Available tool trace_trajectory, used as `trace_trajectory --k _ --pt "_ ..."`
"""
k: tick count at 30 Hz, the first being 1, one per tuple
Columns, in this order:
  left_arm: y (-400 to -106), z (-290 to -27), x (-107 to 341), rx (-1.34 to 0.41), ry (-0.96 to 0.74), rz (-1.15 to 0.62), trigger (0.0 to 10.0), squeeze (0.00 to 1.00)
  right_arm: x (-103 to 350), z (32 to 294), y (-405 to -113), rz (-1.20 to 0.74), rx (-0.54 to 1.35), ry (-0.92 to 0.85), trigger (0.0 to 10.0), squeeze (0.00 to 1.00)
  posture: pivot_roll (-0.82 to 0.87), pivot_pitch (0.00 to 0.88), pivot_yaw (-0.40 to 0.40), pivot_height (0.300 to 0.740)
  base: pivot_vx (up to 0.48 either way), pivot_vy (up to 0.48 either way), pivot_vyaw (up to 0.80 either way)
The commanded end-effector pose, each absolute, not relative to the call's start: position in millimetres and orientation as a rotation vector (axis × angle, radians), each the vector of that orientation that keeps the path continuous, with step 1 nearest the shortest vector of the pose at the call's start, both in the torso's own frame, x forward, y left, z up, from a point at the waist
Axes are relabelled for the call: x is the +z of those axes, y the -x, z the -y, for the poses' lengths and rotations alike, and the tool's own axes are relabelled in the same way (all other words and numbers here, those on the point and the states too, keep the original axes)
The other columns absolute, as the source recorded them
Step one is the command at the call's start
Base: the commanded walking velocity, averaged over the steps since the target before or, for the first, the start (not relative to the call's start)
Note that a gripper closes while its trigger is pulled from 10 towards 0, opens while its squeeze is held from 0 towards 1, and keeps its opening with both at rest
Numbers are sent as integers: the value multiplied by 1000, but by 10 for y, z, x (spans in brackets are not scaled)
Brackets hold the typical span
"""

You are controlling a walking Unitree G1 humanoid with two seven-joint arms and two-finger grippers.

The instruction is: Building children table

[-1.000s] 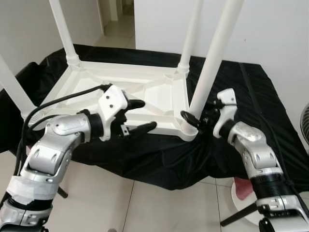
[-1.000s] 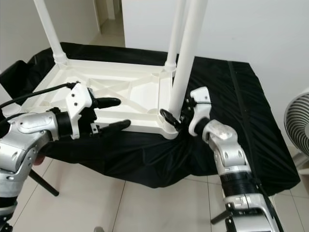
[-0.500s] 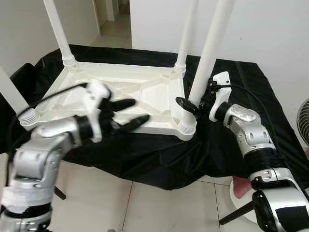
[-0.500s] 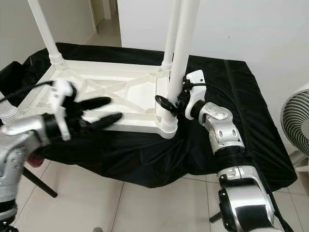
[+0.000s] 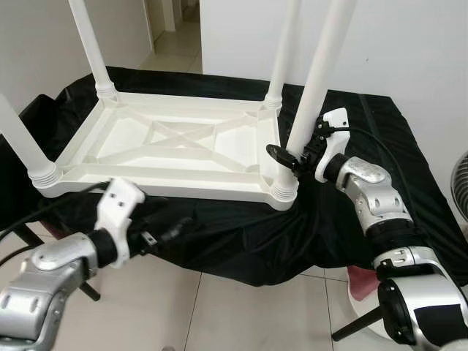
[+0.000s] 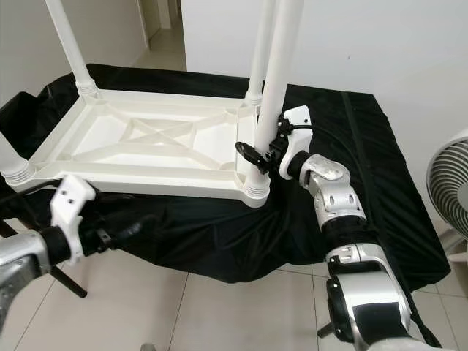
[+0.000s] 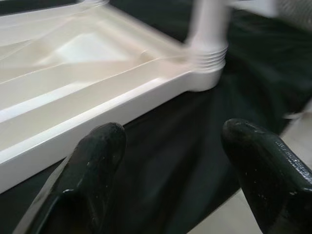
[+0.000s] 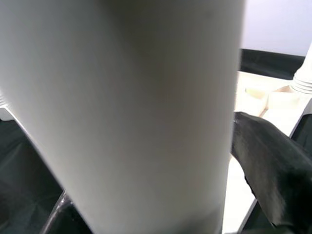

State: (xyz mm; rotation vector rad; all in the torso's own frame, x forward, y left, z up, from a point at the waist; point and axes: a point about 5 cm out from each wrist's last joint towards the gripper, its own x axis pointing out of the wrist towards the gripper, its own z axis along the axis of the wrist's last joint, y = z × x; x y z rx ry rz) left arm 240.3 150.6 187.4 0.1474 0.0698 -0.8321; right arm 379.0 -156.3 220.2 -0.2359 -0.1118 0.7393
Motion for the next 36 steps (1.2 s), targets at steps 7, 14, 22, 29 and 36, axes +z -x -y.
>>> trace_trajectory --k 7,14,22,29,36 --pt "-2506 -1225 2097 -775 -178 82 10000 0 2224 1472 -3806 119 780 253 10000 0 -31 49 2 740 0 0 0" --pt "-2442 -1106 2184 -800 -231 149 10000 0 2173 1490 -3828 107 783 252 10000 0 -31 51 3 740 0 0 0" --pt "-2360 -1105 2145 -847 -269 134 10000 0 2190 1501 -3840 59 881 258 10000 0 -24 49 6 740 0 0 0" --pt "-2346 -1088 2137 -845 -278 135 10000 0 2118 1452 -3794 -20 1044 274 6549 0 -8 51 2 740 0 0 0" --pt "-2357 -1092 2125 -827 -280 129 10000 0 2080 1494 -3811 -39 1023 262 0 0 -5 51 1 740 0 0 0"
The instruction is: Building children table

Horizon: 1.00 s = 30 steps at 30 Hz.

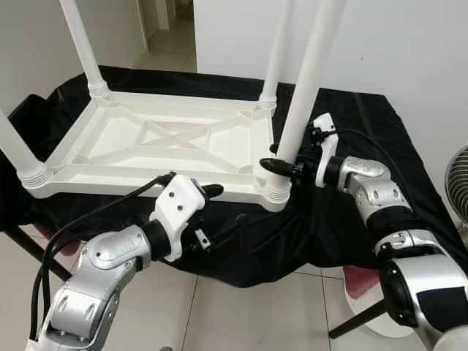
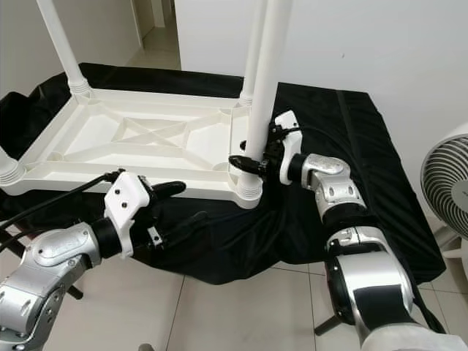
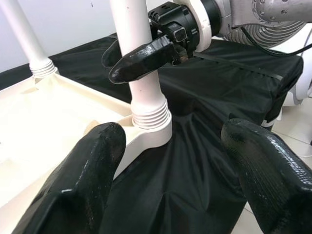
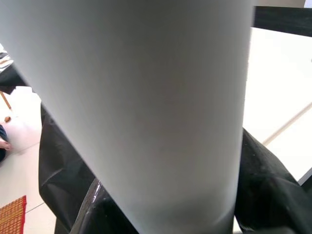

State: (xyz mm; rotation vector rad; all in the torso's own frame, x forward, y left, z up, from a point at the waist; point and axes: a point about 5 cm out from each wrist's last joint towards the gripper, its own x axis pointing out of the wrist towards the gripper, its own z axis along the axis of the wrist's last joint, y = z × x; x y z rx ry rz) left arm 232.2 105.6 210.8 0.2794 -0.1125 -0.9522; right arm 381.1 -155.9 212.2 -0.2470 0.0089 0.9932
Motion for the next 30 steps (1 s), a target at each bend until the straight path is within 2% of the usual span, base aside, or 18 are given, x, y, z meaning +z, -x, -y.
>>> trace_trajectory --k 1,9,13,15,16,17,22,23,24,26,27,28,29,30 --pt "-2357 -1092 2125 -827 -280 129 10000 0 2080 1494 -3811 -39 1023 262 0 0 -5 51 1 740 0 0 0" --pt "-2372 -1073 2114 -817 -278 129 10000 0 1867 1586 -3865 -118 790 222 0 0 -12 67 -2 740 0 0 0" --pt "-2376 -1067 2115 -814 -275 129 10000 0 1799 1594 -3864 -146 738 211 0 0 -13 71 -3 740 0 0 0" --pt "-2379 -1049 2108 -814 -268 127 10000 0 1616 1579 -3826 -197 580 168 0 0 -20 86 -3 740 0 0 0" --pt "-2379 -1049 2108 -814 -268 127 10000 0 1616 1579 -3826 -197 580 168 0 0 -20 86 -3 740 0 0 0" --pt "-2376 -1035 2098 -819 -267 122 10000 0 1478 1569 -3766 -234 420 131 0 0 -27 101 -1 740 0 0 0" --pt "-2373 -1032 2095 -821 -267 121 10000 0 1437 1574 -3742 -245 356 119 0 0 -30 104 1 740 0 0 0" --pt "-2372 -1028 2088 -825 -265 117 10000 0 1377 1578 -3695 -255 261 93 0 0 -34 107 3 740 0 0 0" --pt "-2375 -1019 2076 -830 -262 112 10000 0 1324 1574 -3617 -228 116 59 0 0 -41 116 12 740 0 0 0" --pt "-2375 -1019 2076 -830 -262 112 10000 0 1324 1574 -3617 -228 116 59 0 0 -41 116 12 740 0 0 0" --pt "-2377 -1013 2068 -833 -260 108 10000 0 1294 1585 -3554 -209 9 38 0 0 -43 117 14 740 0 0 0" --pt "-2377 -1013 2068 -833 -260 108 10000 0 1294 1585 -3554 -209 9 38 0 0 -43 117 14 740 0 0 0" --pt "-2384 -991 2059 -844 -259 104 10000 0 1281 1566 -3447 -155 -157 -24 0 0 -45 118 21 740 0 0 0" --pt "-2387 -984 2061 -847 -259 104 10000 0 1294 1516 -3435 -137 -154 -44 0 0 -43 120 23 740 0 0 0"
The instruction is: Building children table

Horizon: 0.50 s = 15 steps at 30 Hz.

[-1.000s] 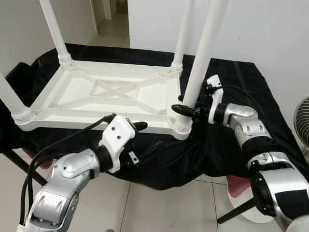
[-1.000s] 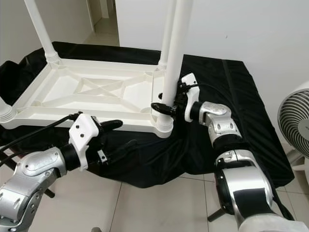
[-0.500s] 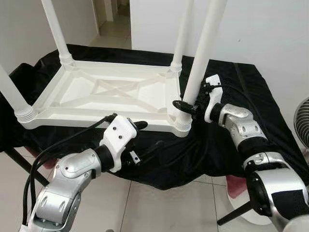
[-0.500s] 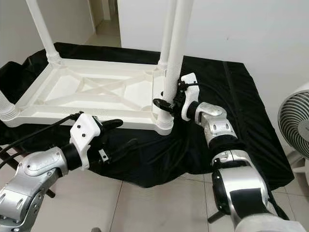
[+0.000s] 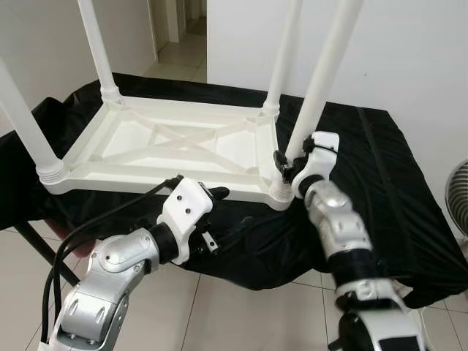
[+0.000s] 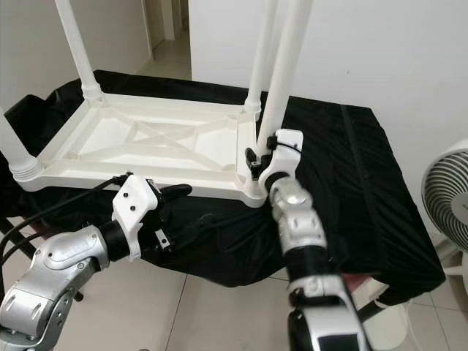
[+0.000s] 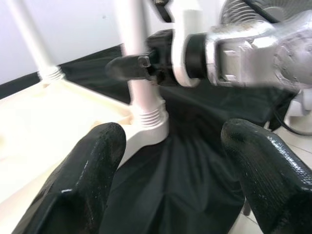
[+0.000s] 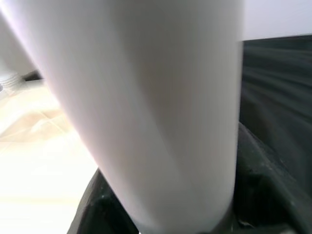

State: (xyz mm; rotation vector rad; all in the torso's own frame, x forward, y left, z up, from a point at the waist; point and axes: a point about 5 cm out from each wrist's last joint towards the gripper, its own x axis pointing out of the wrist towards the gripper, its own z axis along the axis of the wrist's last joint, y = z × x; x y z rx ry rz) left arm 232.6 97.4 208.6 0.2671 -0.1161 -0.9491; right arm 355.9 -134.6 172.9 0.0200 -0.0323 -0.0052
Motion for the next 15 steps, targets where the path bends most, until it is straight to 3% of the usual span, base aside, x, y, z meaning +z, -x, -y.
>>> trace_trajectory --k 1,2,3,4,5,10,11,15 --pt "-2387 -984 2061 -847 -259 104 10000 0 1294 1516 -3435 -137 -154 -44 0 0 -43 120 23 740 0 0 0" --pt "-2389 -980 2063 -849 -259 104 10000 0 1304 1482 -3429 -127 -147 -56 0 0 -43 120 23 740 0 0 0" --pt "-2395 -982 2066 -849 -259 105 10000 0 1342 1422 -3444 -99 -101 -58 2392 0 -44 121 26 740 0 0 0" --pt "-2395 -982 2066 -849 -259 105 10000 0 1342 1422 -3444 -99 -101 -58 2392 0 -44 121 26 740 0 0 0" --pt "-2401 -985 2067 -848 -260 105 10000 0 1389 1394 -3458 -66 -79 -49 10000 0 -44 121 26 740 0 0 0" --pt "-2404 -989 2059 -844 -263 102 10000 0 1578 1274 -3438 10 66 17 10000 0 -43 120 25 740 0 0 0" --pt "-2403 -989 2057 -842 -261 102 10000 0 1602 1284 -3424 23 70 13 10000 1000 -42 121 22 740 0 0 0" --pt "-2400 -988 2055 -840 -259 101 10000 0 1621 1273 -3407 24 102 -6 10000 1000 -42 121 22 740 0 0 0"
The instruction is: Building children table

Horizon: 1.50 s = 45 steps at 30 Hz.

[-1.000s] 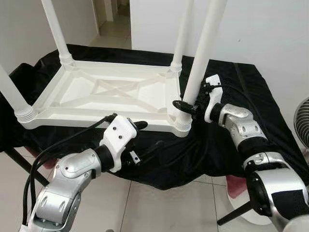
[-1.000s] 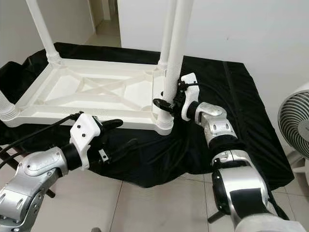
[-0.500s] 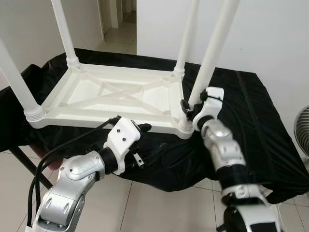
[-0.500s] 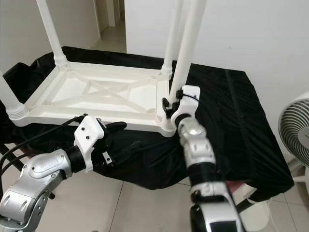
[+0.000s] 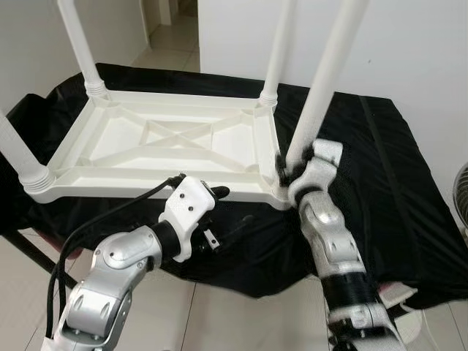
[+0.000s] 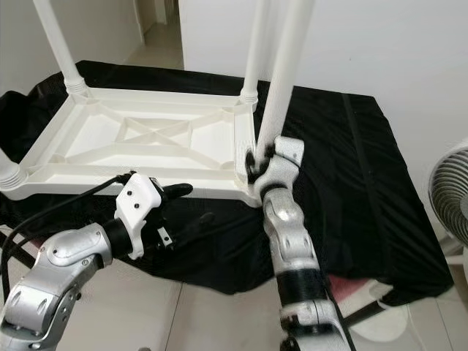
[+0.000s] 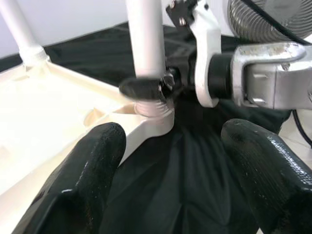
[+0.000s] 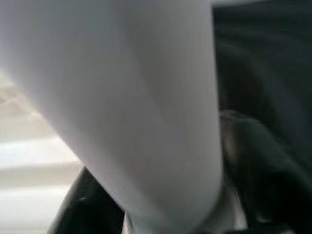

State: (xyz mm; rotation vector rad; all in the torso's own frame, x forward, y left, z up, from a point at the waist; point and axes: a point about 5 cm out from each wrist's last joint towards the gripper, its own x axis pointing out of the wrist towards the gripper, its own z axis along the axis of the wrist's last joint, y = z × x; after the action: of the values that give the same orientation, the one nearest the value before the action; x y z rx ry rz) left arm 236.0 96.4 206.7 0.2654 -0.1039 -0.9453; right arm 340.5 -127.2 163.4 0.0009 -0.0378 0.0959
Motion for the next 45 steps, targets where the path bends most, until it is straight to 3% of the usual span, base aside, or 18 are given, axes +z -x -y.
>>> trace_trajectory --k 1,3,4,7,9,13,17,28,29,30,40,45 --pt "-2398 -987 2054 -839 -259 101 10000 0 1653 1251 -3388 37 136 0 10000 1000 -40 122 19 740 0 0 0" --pt "-2398 -987 2054 -839 -259 101 10000 0 1653 1251 -3388 37 136 0 10000 1000 -40 122 19 740 0 0 0" --pt "-2398 -988 2055 -837 -259 101 10000 0 1698 1234 -3367 41 266 2 10000 0 -39 124 17 740 0 0 0" --pt "-2397 -990 2055 -836 -259 101 10000 0 1733 1238 -3349 51 374 26 10000 0 -39 124 17 740 0 0 0" --pt "-2392 -988 2051 -845 -255 97 10000 0 1776 1379 -3389 52 521 106 10000 0 -37 124 22 740 0 0 0" --pt "-2393 -985 2050 -849 -253 95 10000 0 1803 1449 -3418 51 588 160 10000 0 -38 124 26 740 0 0 0" --pt "-2400 -970 2063 -865 -258 97 10000 0 1845 1610 -3603 -40 744 308 10000 0 -30 127 38 740 0 0 0" --pt "-2391 -982 2066 -867 -261 92 10000 0 1822 1579 -3655 -108 858 272 10000 0 -17 132 45 740 0 0 0" --pt "-2389 -983 2066 -867 -261 91 10000 0 1809 1557 -3660 -112 872 267 3804 0 -17 132 45 740 0 0 0" --pt "-2387 -983 2065 -867 -261 90 10000 0 1801 1540 -3664 -110 885 251 78 0 -15 133 43 740 0 0 0" --pt "-2380 -975 2064 -867 -256 88 10000 0 1740 1552 -3711 -101 829 226 0 0 -19 138 42 740 0 0 0" --pt "-2373 -963 2061 -868 -250 88 10000 0 1527 1565 -3702 -178 597 219 0 0 -23 146 36 740 0 0 0"
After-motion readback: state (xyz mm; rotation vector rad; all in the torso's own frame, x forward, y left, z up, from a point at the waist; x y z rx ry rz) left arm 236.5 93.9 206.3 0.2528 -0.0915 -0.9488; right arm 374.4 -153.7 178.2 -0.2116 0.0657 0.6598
